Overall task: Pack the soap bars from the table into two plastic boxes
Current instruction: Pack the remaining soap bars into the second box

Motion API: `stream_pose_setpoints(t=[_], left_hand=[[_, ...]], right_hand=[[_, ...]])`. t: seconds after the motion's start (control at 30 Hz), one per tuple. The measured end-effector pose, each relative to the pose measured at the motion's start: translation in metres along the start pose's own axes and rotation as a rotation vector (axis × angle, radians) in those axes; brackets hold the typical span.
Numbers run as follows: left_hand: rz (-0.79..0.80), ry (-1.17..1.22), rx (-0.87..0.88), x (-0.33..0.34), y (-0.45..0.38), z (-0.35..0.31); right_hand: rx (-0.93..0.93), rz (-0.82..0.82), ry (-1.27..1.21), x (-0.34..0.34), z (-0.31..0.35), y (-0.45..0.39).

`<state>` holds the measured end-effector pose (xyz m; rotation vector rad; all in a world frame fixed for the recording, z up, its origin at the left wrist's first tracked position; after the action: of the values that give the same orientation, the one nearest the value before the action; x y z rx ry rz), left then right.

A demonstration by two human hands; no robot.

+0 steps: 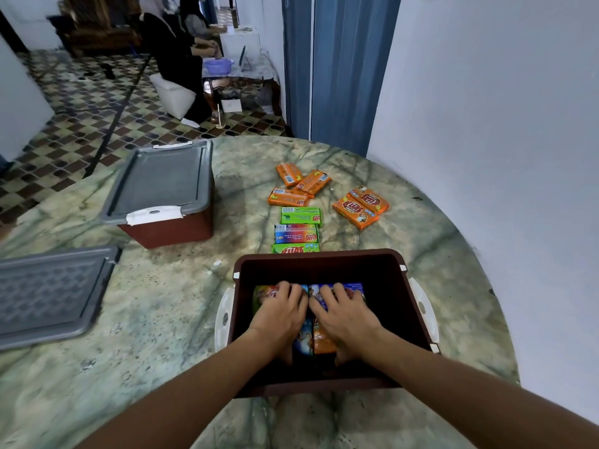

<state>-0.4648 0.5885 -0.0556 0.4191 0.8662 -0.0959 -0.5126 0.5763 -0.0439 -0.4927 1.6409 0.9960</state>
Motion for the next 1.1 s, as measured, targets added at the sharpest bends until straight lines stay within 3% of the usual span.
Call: stream_pose_setpoints(t=[0.23, 0.3, 0.4, 0.5, 0.6, 0.67, 0.73, 0.9, 1.1], left_hand=[[0.014, 0.122, -0.045, -0.011, 0.009, 0.005], [0.09, 0.248, -0.007, -0.014, 0.014, 0.009], [0.251, 0.691, 0.031, -0.033, 0.021, 0.035], [0.165, 0.876, 0.06, -0.074, 0.012, 0.08], [-0.051, 0.856, -0.087, -0.099, -0.022, 0.145], [-0.114, 0.798, -0.183, -0.09, -0.056, 0.175], [-0.093, 0.719, -0.232, -0.067, -0.095, 0.185], [0.008, 0.544, -0.276, -0.008, -0.18, 0.181], [0.087, 0.522, -0.242, 0.041, -0.229, 0.183]], right_hand=[[-0.03, 0.063, -0.018, -0.004, 0.0, 0.003], [-0.039, 0.107, -0.155, -0.012, -0.004, 0.009], [-0.081, 0.105, -0.49, -0.044, -0.016, 0.012], [-0.116, -0.055, -0.734, -0.103, -0.043, 0.004], [-0.068, -0.349, -0.771, -0.157, -0.104, -0.018], [0.031, -0.439, -0.805, -0.163, -0.152, -0.042], [0.157, -0.414, -0.842, -0.145, -0.192, -0.069], [0.335, -0.166, -0.753, -0.075, -0.235, -0.133], [0.429, -0.159, -0.592, -0.029, -0.254, -0.177]])
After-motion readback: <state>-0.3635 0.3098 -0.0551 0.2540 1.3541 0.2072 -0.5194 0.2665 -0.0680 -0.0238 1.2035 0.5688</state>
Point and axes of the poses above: each hand's wrist, its own y-axis away from the middle knuckle, its own x-axis out of the palm, z = x × y, the point moved 10 cm from there along -y, towards the middle knuckle, and after that the axes turned 12 degrees about -y, right-handed, at the moved point
